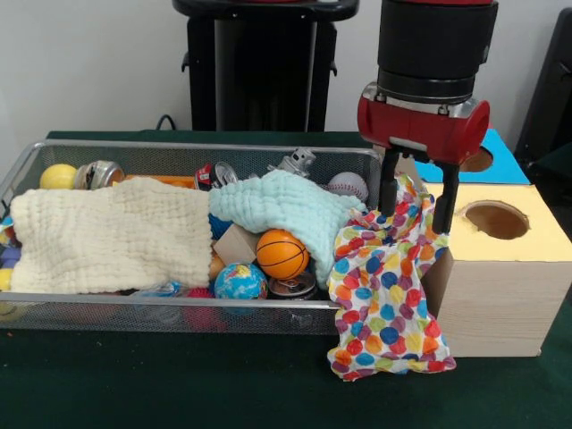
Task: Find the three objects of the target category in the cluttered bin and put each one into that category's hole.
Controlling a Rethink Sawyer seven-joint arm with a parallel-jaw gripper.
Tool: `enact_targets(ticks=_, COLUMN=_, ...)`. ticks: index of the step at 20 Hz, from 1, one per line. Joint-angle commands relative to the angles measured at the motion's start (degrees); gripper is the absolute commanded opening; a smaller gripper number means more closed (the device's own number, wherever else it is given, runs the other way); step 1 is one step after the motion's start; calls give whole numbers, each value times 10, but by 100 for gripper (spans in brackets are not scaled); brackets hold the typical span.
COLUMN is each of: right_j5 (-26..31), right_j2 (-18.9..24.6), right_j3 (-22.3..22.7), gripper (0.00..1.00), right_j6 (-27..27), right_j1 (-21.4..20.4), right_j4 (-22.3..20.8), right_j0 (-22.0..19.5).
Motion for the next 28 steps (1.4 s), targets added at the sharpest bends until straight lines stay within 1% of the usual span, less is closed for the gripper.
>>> enact_targets(ticks=1, right_j5=-62, right_j2=64, right_j3=71, gripper=100, right_j6=-57, right_j1=22, right_j4=-44, right_j0=-21)
enact_targets(ticks=6, right_j5=-64, right_j2=71, right_j3=65, gripper=100, right_j6=-57, right_j1=33, right_j4=-57, right_j0=-25)
enact_targets(ticks=12, right_j5=-78, right_j2=90, right_j3=73, gripper=100, right_j6=-69, right_j1=42, right_j4=-73, right_j0=-45)
enact_targets(ticks=14, right_j5=-79, right_j2=90, right_j3=73, gripper=100, right_j6=-65, right_j1=49, right_j4=-80, right_j0=-45)
enact_targets(ticks=19, right_j5=-110, right_j2=86, right_j3=88, gripper=100, right_j6=-44, right_j1=63, right_j4=-96, right_j0=-46)
enact_targets(ticks=21, right_j5=-123, right_j2=97, right_j3=101, gripper=100, right_j6=-45, right_j1=63, right_j4=-99, right_j0=-58)
enact_targets(ticks=24, right_j5=-126, right_j2=117, right_j3=128, gripper=100, right_j6=-62, right_j1=58, right_j4=-107, right_j0=-85)
enact_targets(ticks=26, right_j5=-114, right_j2=123, right_j3=134, gripper=100, right_j6=-75, right_j1=57, right_j4=-114, right_j0=-99)
enact_targets(ticks=28, right_j5=-104, right_j2=123, right_j3=129, gripper=100, right_j6=-81, right_j1=63, right_j4=-125, right_j0=-101)
